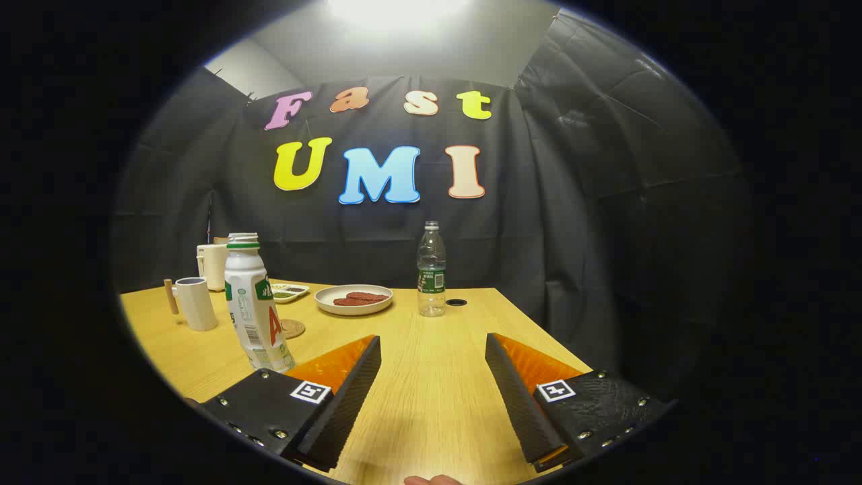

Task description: Take the bottle from table, then pour the juice into the cup, finally place the bottle on the coaster

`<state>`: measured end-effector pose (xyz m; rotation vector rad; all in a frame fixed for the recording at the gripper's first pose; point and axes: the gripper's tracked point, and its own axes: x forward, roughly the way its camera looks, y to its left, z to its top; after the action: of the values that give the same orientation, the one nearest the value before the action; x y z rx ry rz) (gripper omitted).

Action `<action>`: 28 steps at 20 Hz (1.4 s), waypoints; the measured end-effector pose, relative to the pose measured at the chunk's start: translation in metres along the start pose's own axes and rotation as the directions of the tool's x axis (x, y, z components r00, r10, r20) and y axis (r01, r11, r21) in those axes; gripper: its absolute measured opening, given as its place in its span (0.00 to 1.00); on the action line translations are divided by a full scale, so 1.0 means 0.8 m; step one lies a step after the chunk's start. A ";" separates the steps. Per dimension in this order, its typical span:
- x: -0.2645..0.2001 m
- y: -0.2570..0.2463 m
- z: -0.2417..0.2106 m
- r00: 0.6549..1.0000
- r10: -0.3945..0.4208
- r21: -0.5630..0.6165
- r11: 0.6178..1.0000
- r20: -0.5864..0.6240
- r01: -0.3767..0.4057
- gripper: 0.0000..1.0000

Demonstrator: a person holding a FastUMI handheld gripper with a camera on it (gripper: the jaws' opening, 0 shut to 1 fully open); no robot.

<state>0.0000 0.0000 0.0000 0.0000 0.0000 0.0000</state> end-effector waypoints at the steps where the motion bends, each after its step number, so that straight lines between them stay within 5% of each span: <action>1: 0.005 0.001 0.005 1.000 -0.001 0.000 1.000 0.002 0.001 0.96; 9: 0.087 -0.008 0.014 1.000 -0.027 0.029 0.999 -0.015 0.027 0.96; 13: 0.095 -0.005 0.062 1.000 -0.019 0.056 0.998 0.020 0.018 0.96; 20: 0.034 0.032 0.145 0.999 -0.016 0.016 1.000 0.044 0.015 0.96; 28: -0.020 0.104 0.132 0.999 0.046 -0.022 0.999 0.021 -0.045 0.96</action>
<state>-0.0159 0.0831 0.1059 -0.0216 -0.0214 0.0454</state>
